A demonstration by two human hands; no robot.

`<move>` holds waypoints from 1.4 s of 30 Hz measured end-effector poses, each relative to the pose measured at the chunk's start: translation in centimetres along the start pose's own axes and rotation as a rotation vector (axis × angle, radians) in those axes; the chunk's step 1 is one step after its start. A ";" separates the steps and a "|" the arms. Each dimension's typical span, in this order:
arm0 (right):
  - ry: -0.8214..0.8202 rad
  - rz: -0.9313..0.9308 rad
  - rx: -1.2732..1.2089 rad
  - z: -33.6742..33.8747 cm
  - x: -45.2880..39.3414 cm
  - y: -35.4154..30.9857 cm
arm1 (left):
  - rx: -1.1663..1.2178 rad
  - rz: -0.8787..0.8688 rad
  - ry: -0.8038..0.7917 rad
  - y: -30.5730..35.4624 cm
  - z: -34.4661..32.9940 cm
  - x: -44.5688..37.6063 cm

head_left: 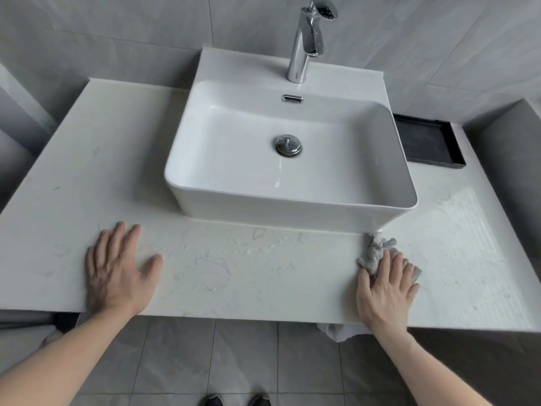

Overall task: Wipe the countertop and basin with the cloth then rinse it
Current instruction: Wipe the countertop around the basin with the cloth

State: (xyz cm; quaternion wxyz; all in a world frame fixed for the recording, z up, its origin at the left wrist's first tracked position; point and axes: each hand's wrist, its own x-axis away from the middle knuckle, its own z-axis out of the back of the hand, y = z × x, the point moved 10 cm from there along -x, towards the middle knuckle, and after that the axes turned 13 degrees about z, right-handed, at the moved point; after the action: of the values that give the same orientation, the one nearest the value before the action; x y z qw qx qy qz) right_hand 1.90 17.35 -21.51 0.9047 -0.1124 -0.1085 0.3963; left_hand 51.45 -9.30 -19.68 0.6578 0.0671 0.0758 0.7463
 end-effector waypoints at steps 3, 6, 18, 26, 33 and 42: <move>0.000 0.110 -0.018 -1.5 0.9 -5.0 | 0.004 0.004 0.006 -0.1 0.1 -0.1; -0.025 0.275 -0.024 -3.6 2.6 -11.8 | 0.012 0.003 0.007 0.0 0.1 -0.1; -0.193 0.670 -0.094 -7.6 7.0 -26.6 | 0.035 0.023 -0.007 0.0 0.4 -0.1; -0.086 0.369 -0.035 -2.6 1.9 -11.9 | 0.019 0.029 -0.015 -0.3 0.3 -0.2; 0.002 0.277 -0.028 -4.9 2.6 -17.0 | 0.004 0.013 -0.011 -0.3 0.3 -0.3; -0.108 0.631 -0.156 -10.6 7.8 -35.2 | -0.010 0.016 -0.038 -0.2 0.3 -0.3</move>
State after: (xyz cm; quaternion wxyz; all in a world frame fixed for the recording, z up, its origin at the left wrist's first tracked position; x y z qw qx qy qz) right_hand 34.47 -1.34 -20.59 0.7189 -0.1883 -0.1460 0.6530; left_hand 51.72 -9.59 -19.45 0.6533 0.0785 0.0590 0.7507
